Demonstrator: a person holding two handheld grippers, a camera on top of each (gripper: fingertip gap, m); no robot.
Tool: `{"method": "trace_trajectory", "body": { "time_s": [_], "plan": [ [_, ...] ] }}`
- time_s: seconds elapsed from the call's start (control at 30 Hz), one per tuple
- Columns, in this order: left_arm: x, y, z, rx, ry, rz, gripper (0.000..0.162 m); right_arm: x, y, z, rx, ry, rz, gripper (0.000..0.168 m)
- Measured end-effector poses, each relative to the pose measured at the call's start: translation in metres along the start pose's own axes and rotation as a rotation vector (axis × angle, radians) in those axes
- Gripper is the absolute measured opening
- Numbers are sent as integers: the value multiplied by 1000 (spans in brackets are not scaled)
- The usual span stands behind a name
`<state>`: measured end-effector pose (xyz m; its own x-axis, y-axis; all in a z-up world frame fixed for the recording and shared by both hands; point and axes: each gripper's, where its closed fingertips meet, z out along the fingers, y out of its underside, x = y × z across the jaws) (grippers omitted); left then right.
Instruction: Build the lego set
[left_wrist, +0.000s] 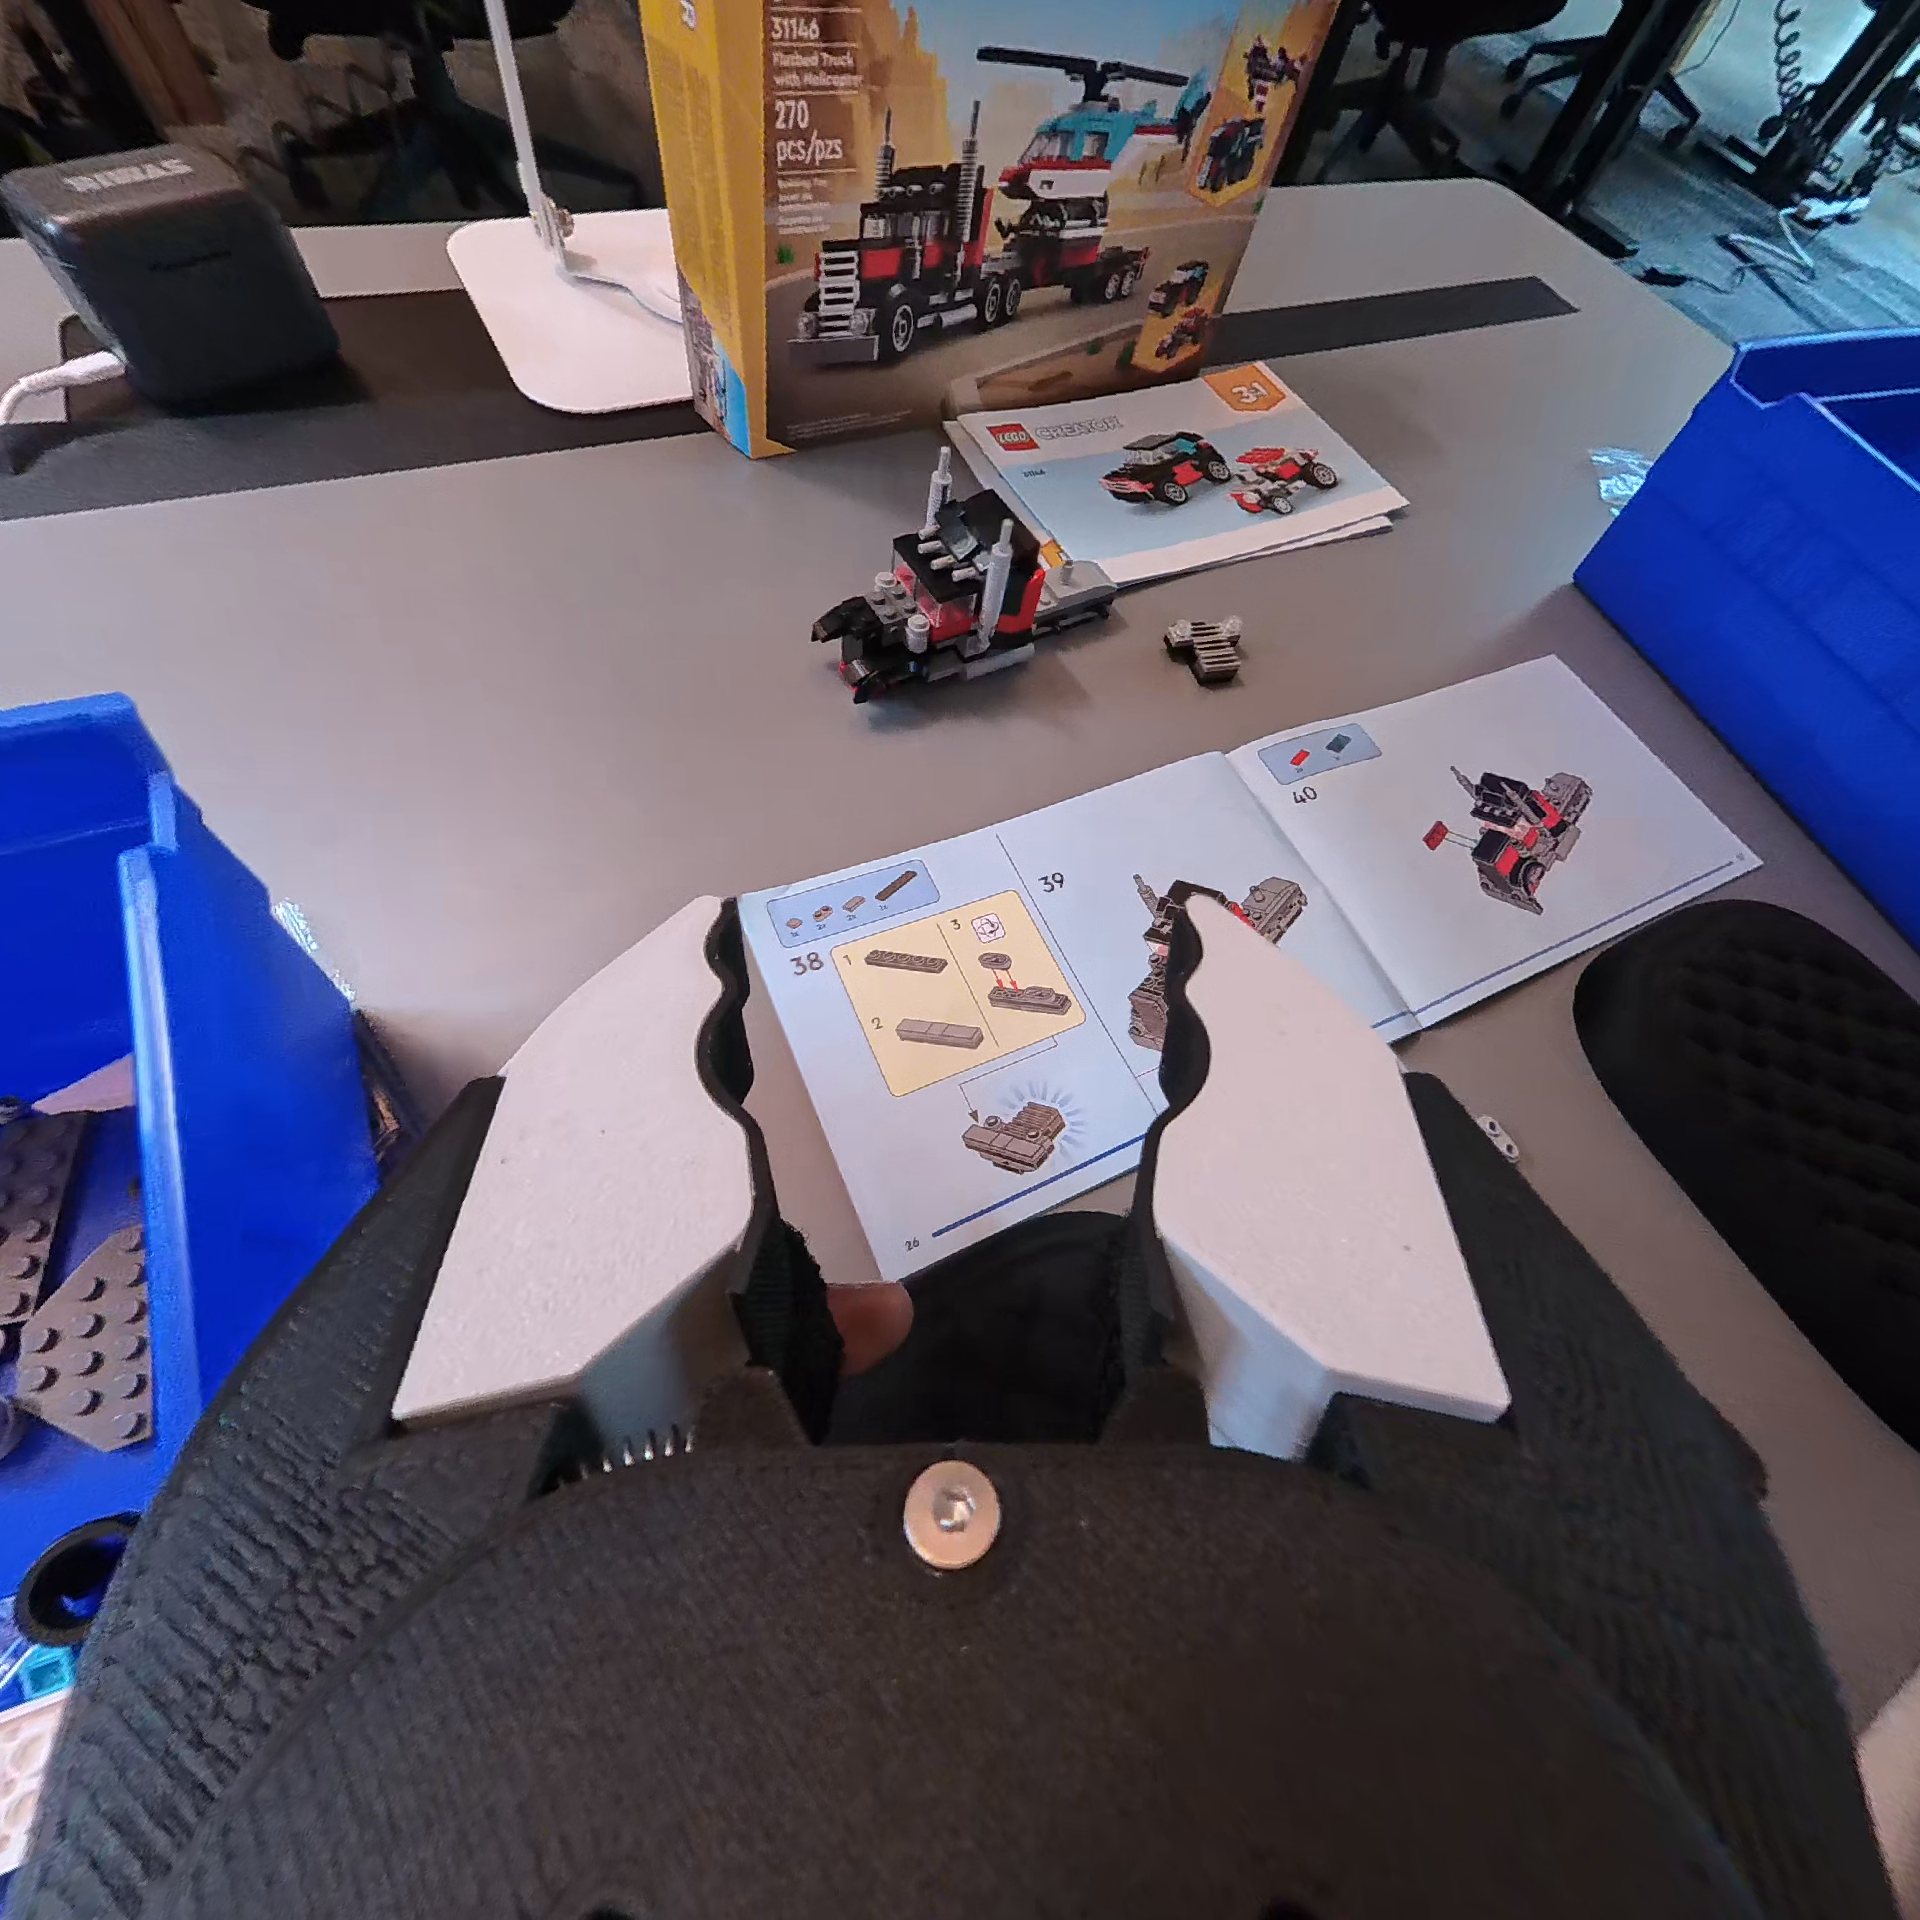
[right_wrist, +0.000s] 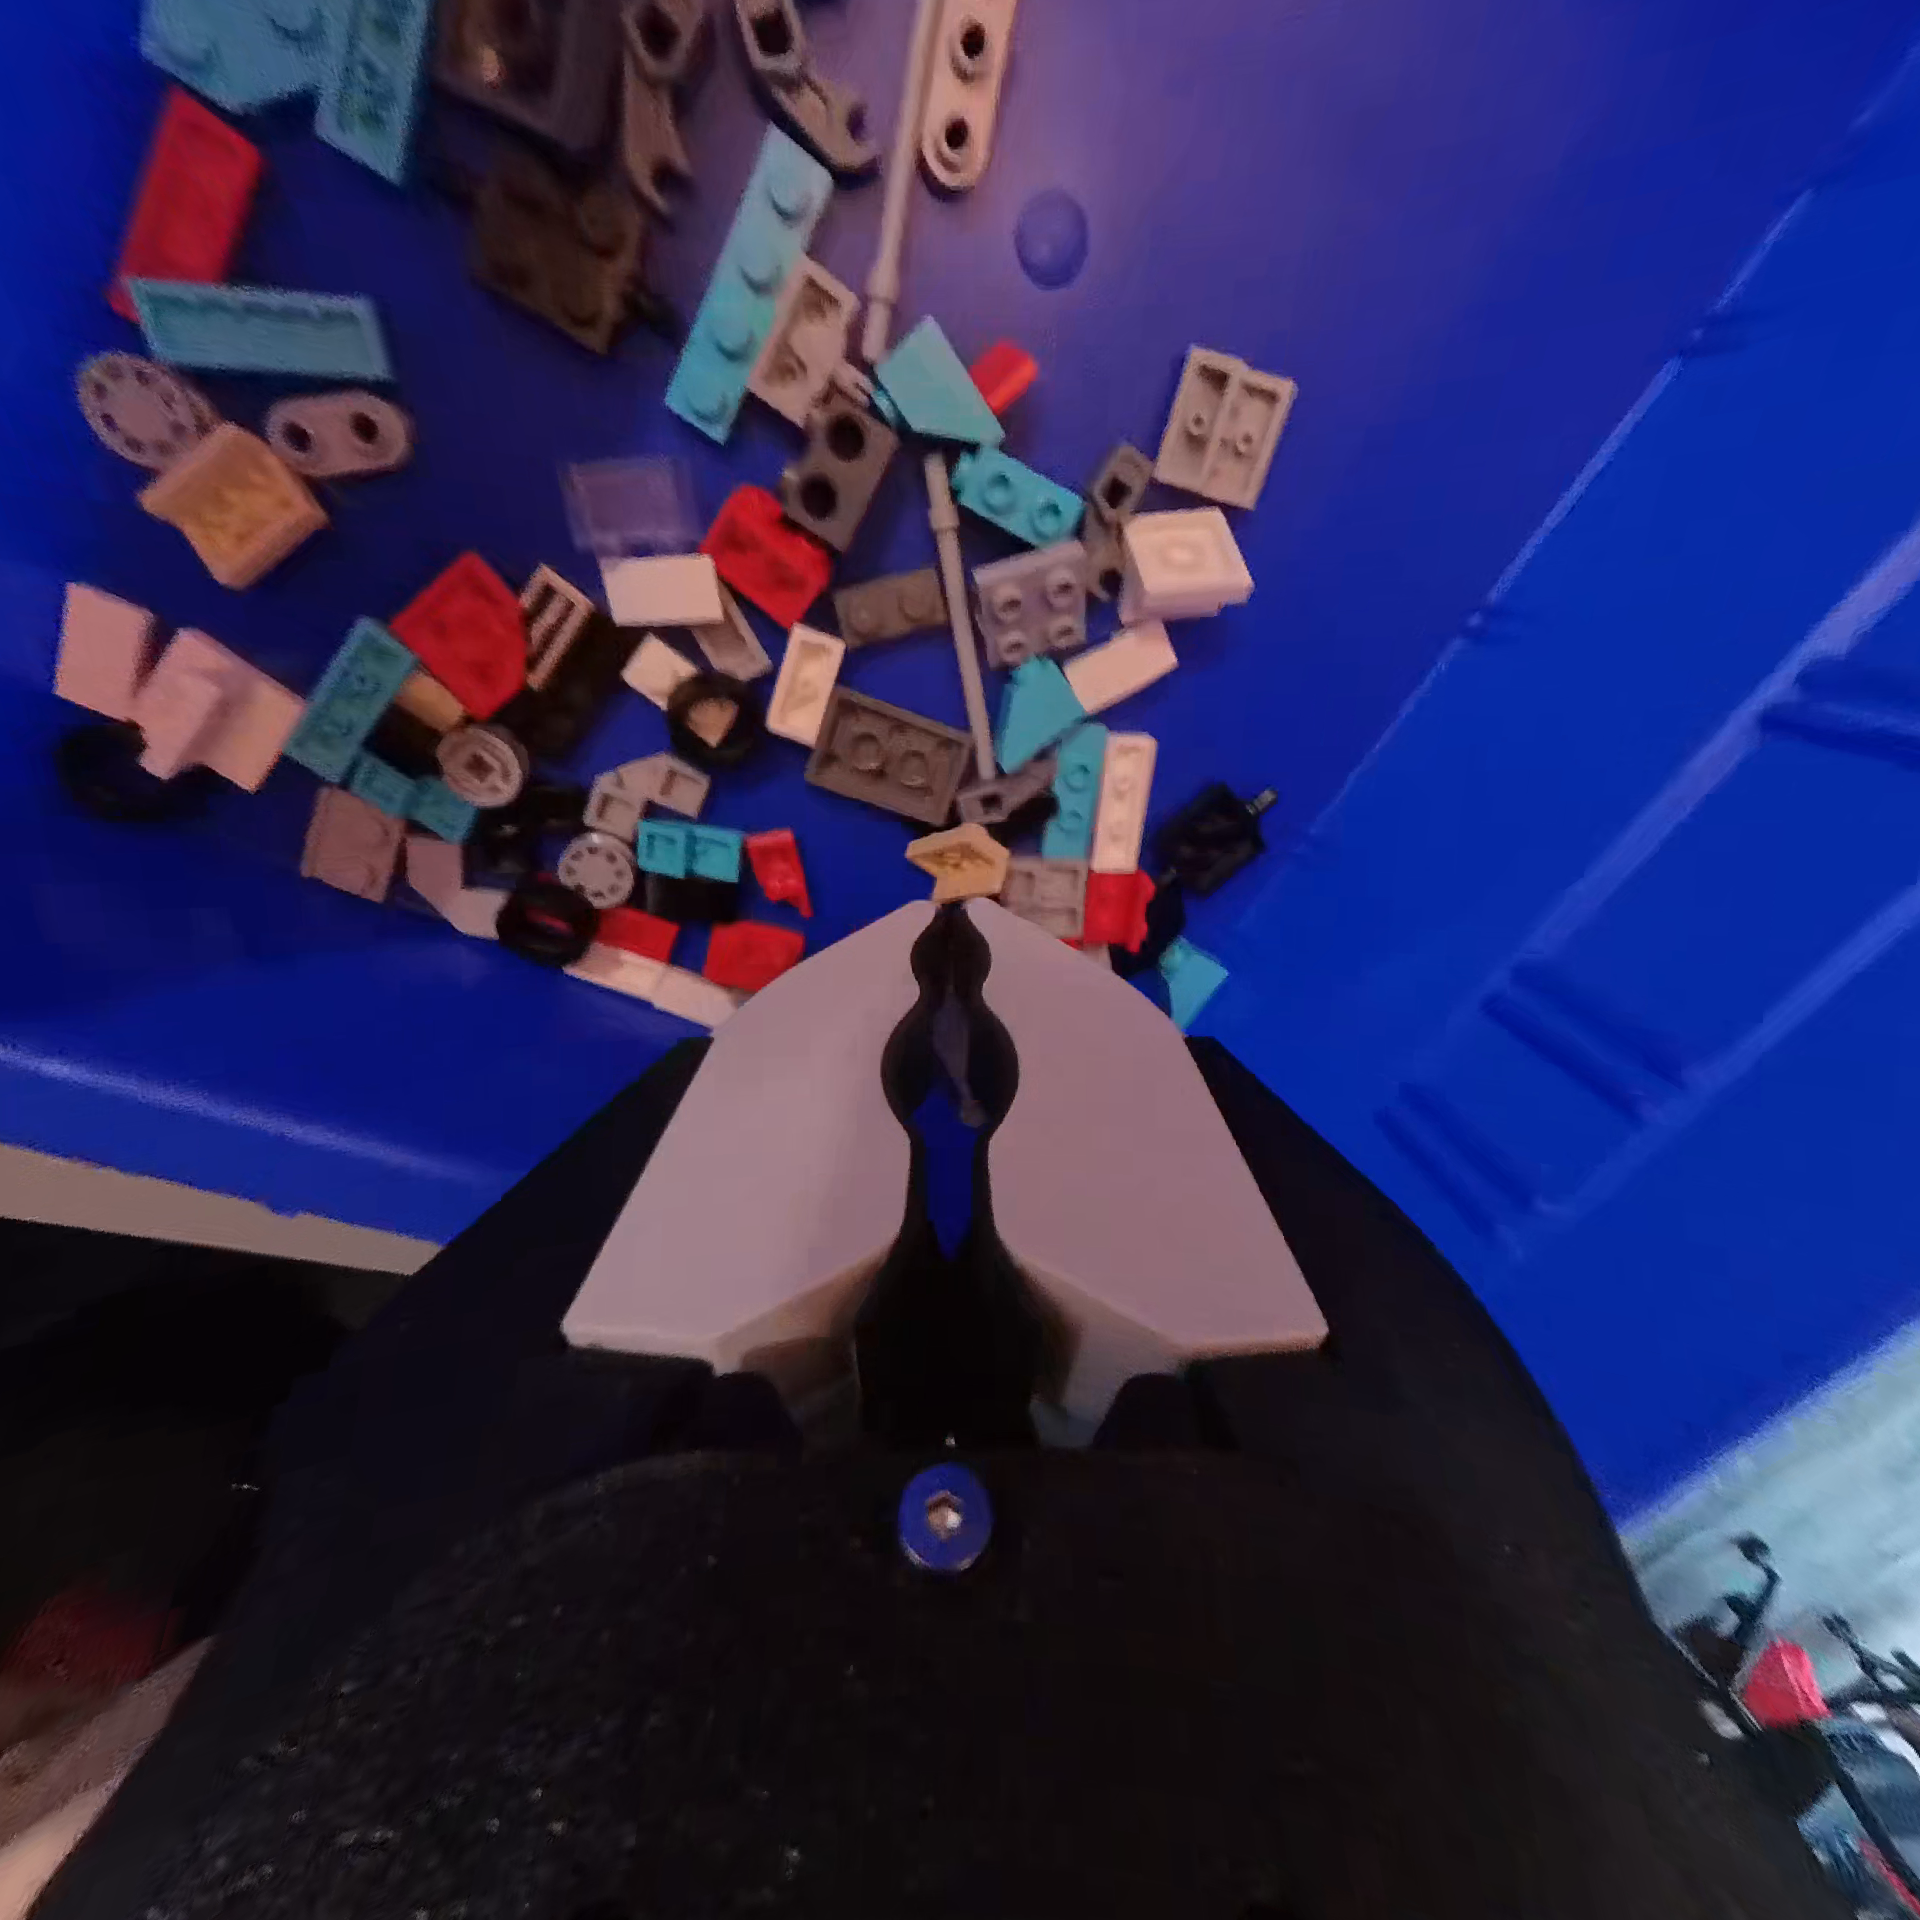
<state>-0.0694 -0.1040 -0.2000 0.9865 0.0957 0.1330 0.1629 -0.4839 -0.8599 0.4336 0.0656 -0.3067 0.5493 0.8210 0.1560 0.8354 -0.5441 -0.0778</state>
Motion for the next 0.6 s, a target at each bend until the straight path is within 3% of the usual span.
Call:
{"method": "trace_trajectory", "body": {
  "time_s": [0.17,0.23,0.37,0.47,0.6],
  "plan": [
    [-4,1,-1,6,5,-21,78,15,-45,-5,232,22,40,2],
    [-3,1,-1,9,7,-16,78,30,-32,-19,186,102,60,4],
    [-3,6,3,1,21,-21,78,12,4,-15,9,-4,60,19],
    [-4,8,6,-8,27,-27,78,7,8,-4,-5,13,30,30],
    [-7,6,4,-8,22,-16,78,17,-3,-3,58,61,28,21]
  ]
}}
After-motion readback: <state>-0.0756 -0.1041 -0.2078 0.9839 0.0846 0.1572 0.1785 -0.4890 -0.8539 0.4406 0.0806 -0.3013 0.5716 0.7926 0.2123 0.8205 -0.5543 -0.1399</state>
